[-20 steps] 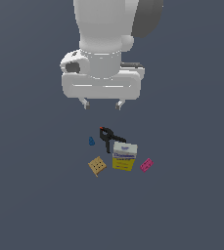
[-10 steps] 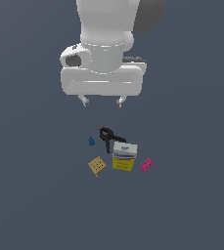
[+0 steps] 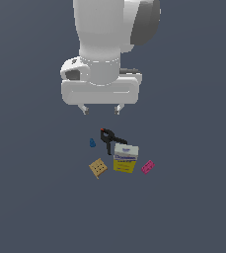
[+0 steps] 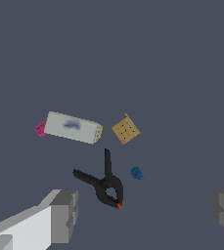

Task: Pick up a designated object from a clutter of objects.

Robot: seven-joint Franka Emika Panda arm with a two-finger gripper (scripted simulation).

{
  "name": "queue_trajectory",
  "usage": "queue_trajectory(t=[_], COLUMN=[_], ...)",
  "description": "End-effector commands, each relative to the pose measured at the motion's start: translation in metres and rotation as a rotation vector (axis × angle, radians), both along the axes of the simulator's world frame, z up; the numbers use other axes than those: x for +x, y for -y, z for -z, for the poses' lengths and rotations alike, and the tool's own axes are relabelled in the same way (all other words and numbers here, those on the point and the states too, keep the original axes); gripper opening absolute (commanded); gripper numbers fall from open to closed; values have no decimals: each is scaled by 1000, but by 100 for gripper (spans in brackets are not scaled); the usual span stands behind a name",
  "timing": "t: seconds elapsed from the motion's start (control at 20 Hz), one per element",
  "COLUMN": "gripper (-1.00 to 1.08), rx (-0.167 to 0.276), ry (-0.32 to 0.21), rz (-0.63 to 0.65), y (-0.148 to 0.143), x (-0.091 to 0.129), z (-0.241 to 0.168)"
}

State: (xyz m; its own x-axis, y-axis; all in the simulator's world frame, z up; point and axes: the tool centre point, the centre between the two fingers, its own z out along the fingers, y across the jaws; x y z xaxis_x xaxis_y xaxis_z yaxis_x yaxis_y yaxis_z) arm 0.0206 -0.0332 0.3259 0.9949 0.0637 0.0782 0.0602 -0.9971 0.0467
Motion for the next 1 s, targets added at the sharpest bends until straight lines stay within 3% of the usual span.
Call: queue_trajectory(t=[0.0, 0.4, 0.95], gripper=[100, 100, 100], rx=[3, 19, 34], ry=[-7, -34, -71], rz=[-11, -64, -132], y=[5, 29, 63], x=[0, -10, -50], z=[16, 93, 200])
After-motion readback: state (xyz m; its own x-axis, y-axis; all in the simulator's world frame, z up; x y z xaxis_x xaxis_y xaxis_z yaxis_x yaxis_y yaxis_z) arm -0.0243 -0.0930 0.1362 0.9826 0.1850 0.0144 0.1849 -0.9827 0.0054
